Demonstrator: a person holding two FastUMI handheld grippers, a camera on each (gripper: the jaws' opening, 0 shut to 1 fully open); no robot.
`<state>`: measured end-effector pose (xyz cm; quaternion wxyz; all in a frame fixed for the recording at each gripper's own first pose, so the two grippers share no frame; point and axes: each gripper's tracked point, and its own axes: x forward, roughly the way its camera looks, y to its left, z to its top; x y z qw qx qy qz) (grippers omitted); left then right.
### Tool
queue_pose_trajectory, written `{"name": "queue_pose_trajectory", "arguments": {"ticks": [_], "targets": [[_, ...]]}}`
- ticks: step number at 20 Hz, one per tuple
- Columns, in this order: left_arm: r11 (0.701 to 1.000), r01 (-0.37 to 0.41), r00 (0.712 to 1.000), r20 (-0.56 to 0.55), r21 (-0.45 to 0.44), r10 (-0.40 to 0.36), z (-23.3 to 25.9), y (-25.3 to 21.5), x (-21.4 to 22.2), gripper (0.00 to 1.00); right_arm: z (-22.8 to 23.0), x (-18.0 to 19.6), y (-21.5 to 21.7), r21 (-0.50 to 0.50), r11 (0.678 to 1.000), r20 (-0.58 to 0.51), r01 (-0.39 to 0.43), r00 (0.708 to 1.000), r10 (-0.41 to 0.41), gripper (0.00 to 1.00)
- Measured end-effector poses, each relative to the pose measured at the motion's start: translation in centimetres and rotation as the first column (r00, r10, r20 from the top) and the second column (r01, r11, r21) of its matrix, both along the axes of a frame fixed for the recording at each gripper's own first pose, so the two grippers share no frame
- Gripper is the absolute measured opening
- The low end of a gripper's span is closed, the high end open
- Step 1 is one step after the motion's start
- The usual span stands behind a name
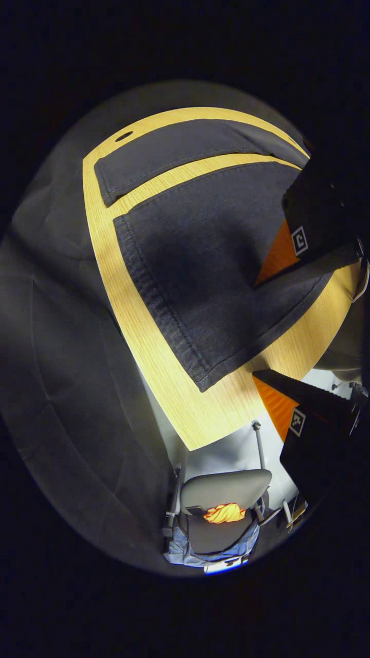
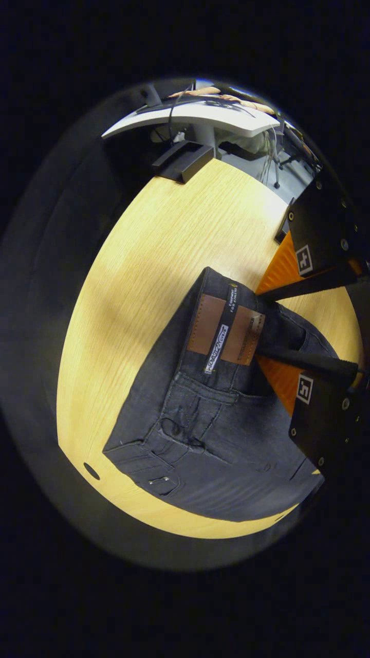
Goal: Grasp the waist and the cuffs of the jeans and fold them to make the two legs overlap; first hold the waist and fold one-third of the jeans toward the cuffs, then hold the cuffs and fold the remaining one-third in the same direction to finish folding.
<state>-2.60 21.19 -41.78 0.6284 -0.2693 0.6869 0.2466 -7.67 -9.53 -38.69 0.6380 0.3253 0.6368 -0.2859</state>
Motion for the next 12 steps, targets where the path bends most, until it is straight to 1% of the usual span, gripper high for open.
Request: {"name": "queue_pose_trajectory", "arguments": {"ticks": [1, 2, 3, 4, 5, 6, 7, 8, 9, 10, 12], "targets": [[1.0, 0.017, 1.0, 0.016, 0.001, -0.017, 0.4, 0.2, 0.5, 0.75, -0.1, 0.1, 0.2, -0.007, 1.0, 0.007, 0.008, 1.0, -0.008, 0.47], [0.999, 0.043, 0.998, 0.045, 0.013, -0.044, 0.1, 0.3, 1.1, 0.6, -0.1, 0.1, 0.2, -0.005, 1.0, 0.021, -0.008, 1.0, 0.008, 0.39], [0.998, 0.058, 0.996, 0.069, 0.012, -0.059, 0.0, 0.2, 1.7, 0.44, 0.1, 0.1, -0.1, 0.003, 1.0, 0.05, 0.006, 0.999, -0.006, 0.37], [0.998, 0.055, 0.994, 0.095, 0.009, -0.055, -0.3, 0.1, 2.2, 0.28, -0.1, 0.4, 0.3, 0.03, 0.999, 0.073, 0.03, 0.997, -0.032, 0.3], [0.997, 0.074, 0.991, 0.114, -0.004, -0.073, -0.2, 0.1, 2.4, 0.12, -0.1, 0.6, 0.4, 0.069, 0.996, 0.104, 0.062, 0.992, -0.069, 0.22], [0.999, 0.049, 0.987, 0.154, -0.007, -0.047, -0.1, 0.2, 2.5, 0.11, 0.3, 0.7, 0.7, 0.137, 0.983, 0.126, 0.121, 0.982, -0.138, 0.22], [0.997, 0.064, 0.984, 0.17, -0.031, -0.058, -0.2, 0.1, 2.5, 0.01, 0.2, 1.3, 0.6, 0.181, 0.964, 0.151, 0.195, 0.963, -0.224, 0.1], [0.997, 0.061, 0.978, 0.203, -0.043, -0.051, 0.3, 0.2, 2.2, 0.01, 0.3, 1.5, 1.2, 0.225, 0.949, 0.164, 0.22, 0.952, -0.26, 0.1], [0.997, 0.056, 0.97, 0.24, -0.052, -0.042, 0.8, 0.2, 2.8, 0.01, 0.8, 2.3, 1.3, 0.256, 0.933, 0.194, 0.253, 0.932, -0.306, 0.1], [0.997, 0.049, 0.962, 0.27, -0.064, -0.03, 1.6, 0.3, 3.0, 0.01, 1.1, 2.4, 1.0, 0.263, 0.923, 0.227, 0.28, 0.912, -0.341, 0.1], [0.995, 0.031, 0.946, 0.325, -0.094, 0.001, 3.1, 0.3, 4.0, 0.01, 2.4, 2.6, 0.5, 0.259, 0.914, 0.289, 0.313, 0.878, -0.382, 0.1]]}}
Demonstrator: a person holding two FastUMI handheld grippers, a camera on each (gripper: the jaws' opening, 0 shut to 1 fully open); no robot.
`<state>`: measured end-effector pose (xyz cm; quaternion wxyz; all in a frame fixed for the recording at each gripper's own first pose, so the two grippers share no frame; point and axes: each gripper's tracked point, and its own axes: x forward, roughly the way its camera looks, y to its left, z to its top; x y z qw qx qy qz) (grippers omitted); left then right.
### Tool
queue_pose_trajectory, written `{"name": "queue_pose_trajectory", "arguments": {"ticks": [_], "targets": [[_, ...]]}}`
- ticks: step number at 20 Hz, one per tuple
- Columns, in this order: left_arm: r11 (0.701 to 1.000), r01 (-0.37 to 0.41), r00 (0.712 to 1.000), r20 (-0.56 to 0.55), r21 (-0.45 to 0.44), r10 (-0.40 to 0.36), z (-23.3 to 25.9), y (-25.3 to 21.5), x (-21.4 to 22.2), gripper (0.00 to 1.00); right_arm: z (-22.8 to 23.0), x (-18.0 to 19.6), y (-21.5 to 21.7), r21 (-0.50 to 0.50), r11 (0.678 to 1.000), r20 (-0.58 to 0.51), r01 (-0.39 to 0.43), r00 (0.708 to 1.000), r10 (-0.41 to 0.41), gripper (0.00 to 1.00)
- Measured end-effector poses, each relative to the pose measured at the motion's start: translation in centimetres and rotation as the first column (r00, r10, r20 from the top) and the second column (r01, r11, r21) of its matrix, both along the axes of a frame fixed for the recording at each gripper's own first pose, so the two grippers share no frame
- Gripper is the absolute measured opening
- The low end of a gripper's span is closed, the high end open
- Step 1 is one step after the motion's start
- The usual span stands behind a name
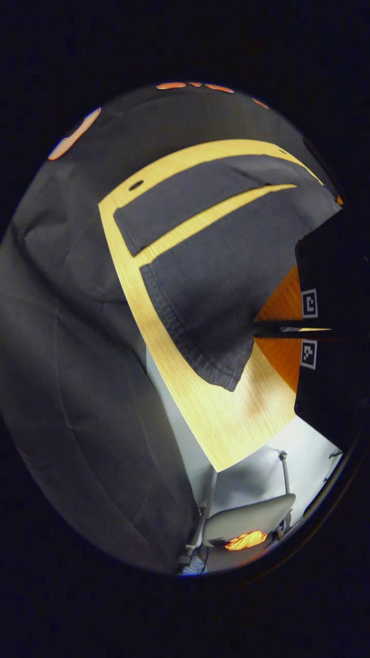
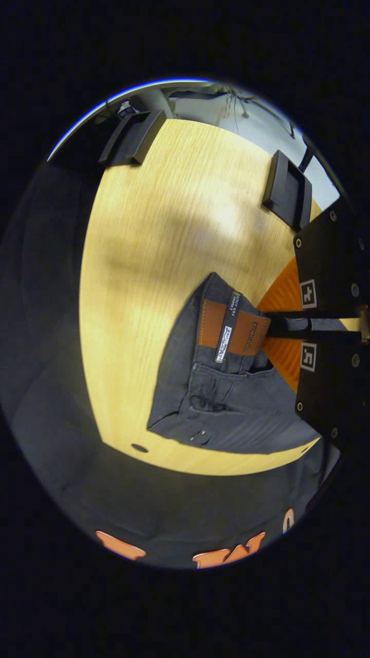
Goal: Grasp the waist and the cuffs of the jeans and fold them to make the two legs overlap; first hold the waist and fold one-third of the jeans toward the cuffs, then hold the cuffs and fold the remaining one-third in the same direction to finish folding.
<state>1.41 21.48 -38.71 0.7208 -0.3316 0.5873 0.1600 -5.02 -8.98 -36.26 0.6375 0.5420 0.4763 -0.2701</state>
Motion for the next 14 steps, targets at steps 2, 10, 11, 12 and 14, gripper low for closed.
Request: {"name": "queue_pose_trajectory", "arguments": {"ticks": [2, 10, 11, 12, 14], "targets": [[1.0, 0.001, 0.998, 0.058, -0.021, 0.0, 1.9, -0.3, 1.2, 0.01, 2.1, 0.4, 0.2, -0.003, 0.999, 0.062, 0.041, 0.997, -0.04, 0.1], [0.992, 0.102, 0.959, 0.272, -0.071, -0.079, 9.4, -1.5, 9.3, 0.01, 9.0, 4.8, 1.1, 0.041, 0.994, 0.202, 0.099, 0.974, -0.105, 0.1], [0.991, 0.117, 0.954, 0.286, -0.064, -0.094, 9.6, -1.4, 10.6, 0.01, 9.6, 5.5, 1.2, 0.038, 0.994, 0.209, 0.101, 0.972, -0.107, 0.1], [0.99, 0.122, 0.952, 0.29, -0.065, -0.098, 9.6, -1.5, 11.5, 0.01, 10.0, 5.9, 1.0, 0.033, 0.993, 0.207, 0.112, 0.971, -0.116, 0.1], [0.988, 0.125, 0.95, 0.297, -0.091, -0.093, 9.9, -2.0, 13.8, 0.01, 11.0, 7.1, 1.1, 0.048, 0.99, 0.21, 0.135, 0.967, -0.142, 0.1]]}}
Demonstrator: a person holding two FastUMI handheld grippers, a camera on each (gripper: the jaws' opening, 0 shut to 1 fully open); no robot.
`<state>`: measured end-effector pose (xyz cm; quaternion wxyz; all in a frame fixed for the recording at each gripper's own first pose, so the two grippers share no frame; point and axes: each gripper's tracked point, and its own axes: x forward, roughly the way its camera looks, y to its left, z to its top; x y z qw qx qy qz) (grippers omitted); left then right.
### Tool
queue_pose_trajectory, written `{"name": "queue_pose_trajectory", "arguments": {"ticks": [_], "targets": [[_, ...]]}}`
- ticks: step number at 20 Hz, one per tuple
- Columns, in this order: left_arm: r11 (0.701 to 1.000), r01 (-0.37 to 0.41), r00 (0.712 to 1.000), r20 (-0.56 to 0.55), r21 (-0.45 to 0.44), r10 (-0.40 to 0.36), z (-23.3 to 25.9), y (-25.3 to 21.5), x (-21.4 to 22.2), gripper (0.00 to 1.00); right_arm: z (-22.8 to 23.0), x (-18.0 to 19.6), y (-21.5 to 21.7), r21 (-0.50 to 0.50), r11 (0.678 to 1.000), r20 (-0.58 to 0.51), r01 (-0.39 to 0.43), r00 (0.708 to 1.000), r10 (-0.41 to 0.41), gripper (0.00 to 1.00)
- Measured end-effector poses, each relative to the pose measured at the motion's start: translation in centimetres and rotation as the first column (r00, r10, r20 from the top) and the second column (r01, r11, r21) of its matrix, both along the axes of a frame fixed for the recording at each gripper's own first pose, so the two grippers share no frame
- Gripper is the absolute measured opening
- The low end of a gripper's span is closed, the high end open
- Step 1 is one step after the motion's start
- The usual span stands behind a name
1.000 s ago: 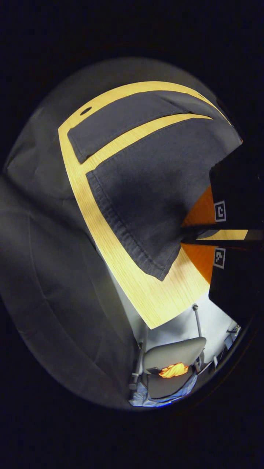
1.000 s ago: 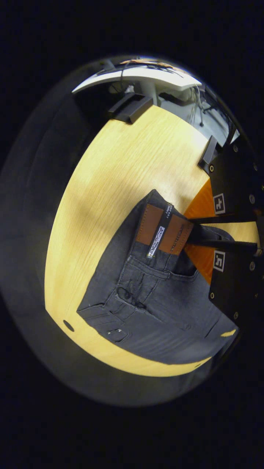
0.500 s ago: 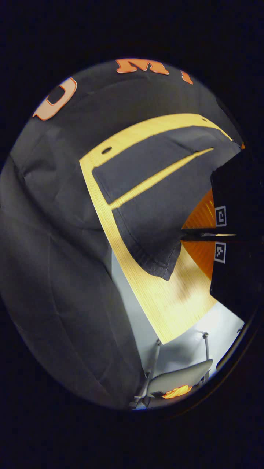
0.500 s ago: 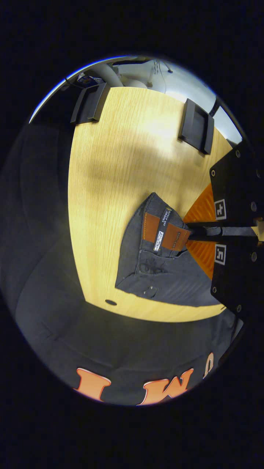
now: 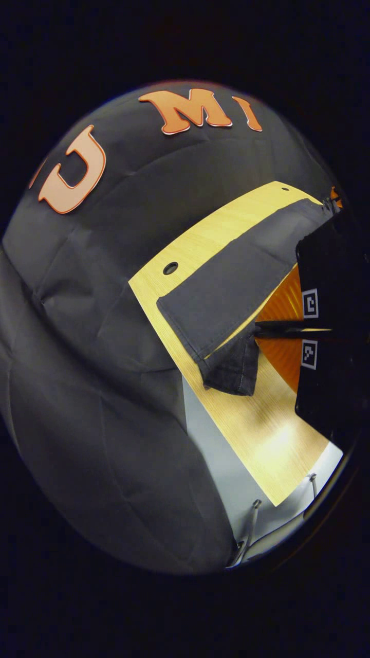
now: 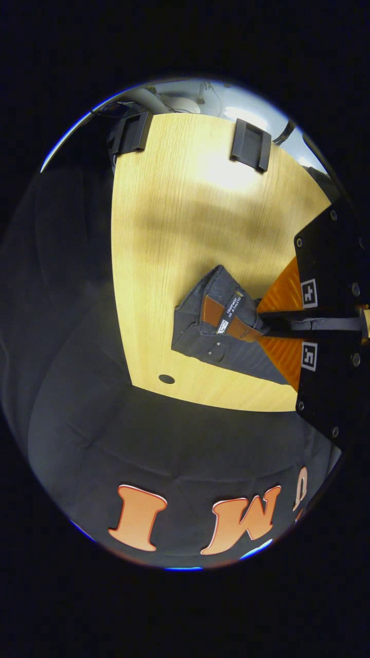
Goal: Grasp the waist and the cuffs of the jeans and fold them to make the two legs overlap; first hold the waist and fold one-third of the jeans toward the cuffs, then hold the cuffs and fold the remaining one-third in the same direction to finish folding.
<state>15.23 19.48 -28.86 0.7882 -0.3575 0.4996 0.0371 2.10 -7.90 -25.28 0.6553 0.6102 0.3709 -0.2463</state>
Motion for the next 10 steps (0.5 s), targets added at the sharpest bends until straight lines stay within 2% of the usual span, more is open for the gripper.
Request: {"name": "queue_pose_trajectory", "arguments": {"ticks": [3, 8, 10], "targets": [[1.0, 0.015, 1.0, 0.023, -0.007, -0.015, 0.0, 0.0, 3.3, 0.01, 0.8, 1.3, -0.4, -0.012, 1.0, -0.011, 0.019, 1.0, -0.019, 0.1], [0.993, 0.12, 0.993, -0.023, -0.005, -0.12, -2.2, -1.8, 6.7, 0.01, 1.8, 3.2, -0.3, -0.015, 0.999, -0.036, 0.039, 0.999, -0.039, 0.1], [0.992, 0.129, 0.991, -0.021, 0.009, -0.129, -2.6, -2.5, 8.6, 0.01, 2.0, 4.4, 0.0, 0.001, 0.999, -0.038, 0.038, 0.999, -0.038, 0.1]]}}
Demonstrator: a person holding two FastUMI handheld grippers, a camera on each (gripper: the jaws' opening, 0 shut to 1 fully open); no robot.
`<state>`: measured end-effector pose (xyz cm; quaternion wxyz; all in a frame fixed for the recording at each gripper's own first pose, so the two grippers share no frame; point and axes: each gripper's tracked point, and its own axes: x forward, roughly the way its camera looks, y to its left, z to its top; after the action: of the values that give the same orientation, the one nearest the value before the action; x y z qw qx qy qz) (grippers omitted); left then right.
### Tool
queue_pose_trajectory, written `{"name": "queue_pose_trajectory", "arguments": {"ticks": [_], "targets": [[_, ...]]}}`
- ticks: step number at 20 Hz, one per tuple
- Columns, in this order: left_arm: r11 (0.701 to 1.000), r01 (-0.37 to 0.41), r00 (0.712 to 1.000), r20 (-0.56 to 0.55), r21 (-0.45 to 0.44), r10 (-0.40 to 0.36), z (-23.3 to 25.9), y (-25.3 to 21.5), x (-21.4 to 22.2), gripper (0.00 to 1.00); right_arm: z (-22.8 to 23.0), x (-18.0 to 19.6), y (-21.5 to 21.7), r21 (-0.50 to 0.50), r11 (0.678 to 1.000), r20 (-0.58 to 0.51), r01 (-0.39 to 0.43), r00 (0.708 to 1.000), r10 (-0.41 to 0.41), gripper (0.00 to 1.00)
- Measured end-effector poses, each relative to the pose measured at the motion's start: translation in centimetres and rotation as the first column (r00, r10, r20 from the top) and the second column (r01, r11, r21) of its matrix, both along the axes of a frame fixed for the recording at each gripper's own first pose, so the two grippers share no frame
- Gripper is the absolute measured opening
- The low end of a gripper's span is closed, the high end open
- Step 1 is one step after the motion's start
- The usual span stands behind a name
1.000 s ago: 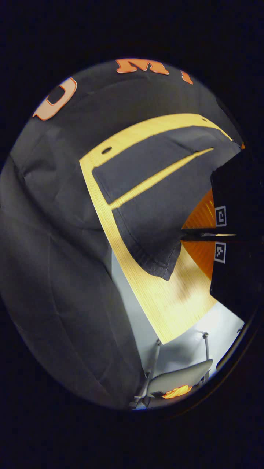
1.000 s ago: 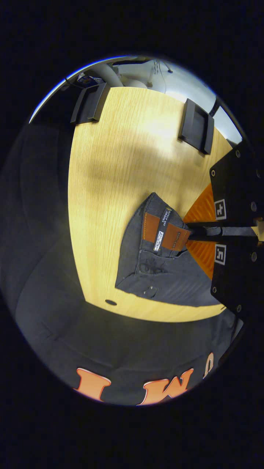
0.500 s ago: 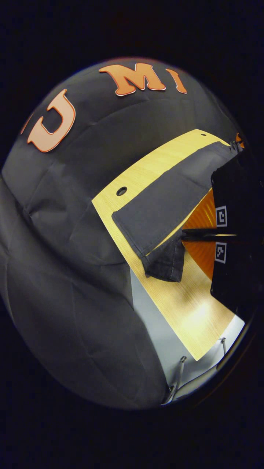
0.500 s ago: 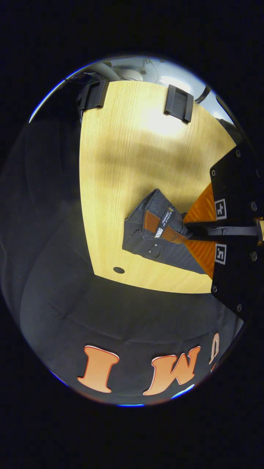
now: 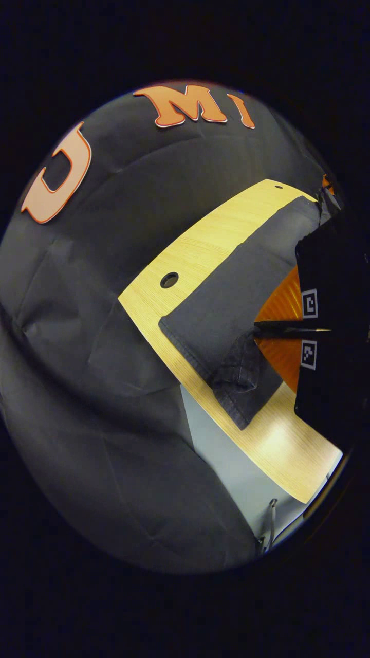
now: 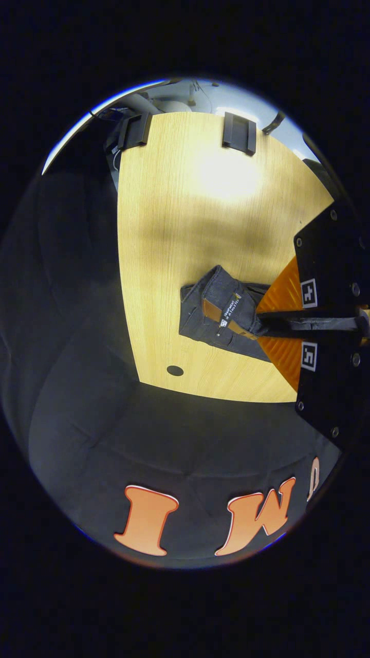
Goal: Grasp the waist and the cuffs of the jeans and fold them to make the two legs overlap; first hold the waist and fold one-third of the jeans toward the cuffs, then hold the cuffs and fold the remaining one-third in the same direction to finish folding.
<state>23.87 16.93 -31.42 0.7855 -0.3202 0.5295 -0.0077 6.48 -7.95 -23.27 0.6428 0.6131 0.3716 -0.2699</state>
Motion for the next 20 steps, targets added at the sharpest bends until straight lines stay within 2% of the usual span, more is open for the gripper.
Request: {"name": "queue_pose_trajectory", "arguments": {"ticks": [7, 11, 13, 15, 20], "targets": [[0.997, -0.068, 0.997, 0.029, 0.045, 0.067, 0.6, -0.6, 5.9, 0.01, -0.5, 5.6, -0.1, 0.104, 0.994, 0.027, -0.027, 0.999, 0.024, 0.1], [0.992, -0.061, 0.998, 0.04, 0.107, 0.057, 0.8, -1.6, 8.7, 0.02, -2.9, 8.4, -0.3, 0.162, 0.987, -0.002, -0.011, 1.0, 0.012, 0.1], [0.988, -0.058, 0.998, 0.011, 0.143, 0.057, -0.4, -2.2, 10.5, 0.01, -4.4, 9.5, -0.4, 0.186, 0.982, -0.019, -0.003, 1.0, 0.007, 0.1], [0.981, -0.02, 0.999, -0.023, 0.191, 0.025, -1.3, -3.1, 10.8, 0.01, -5.7, 10.5, -0.4, 0.209, 0.978, -0.028, 0.003, 1.0, 0.003, 0.1], [0.972, 0.021, 0.999, -0.035, 0.233, -0.014, -0.3, -4.5, 11.1, 0.01, -8.4, 12.4, 0.5, 0.243, 0.97, -0.069, 0.015, 0.998, 0.002, 0.1]]}}
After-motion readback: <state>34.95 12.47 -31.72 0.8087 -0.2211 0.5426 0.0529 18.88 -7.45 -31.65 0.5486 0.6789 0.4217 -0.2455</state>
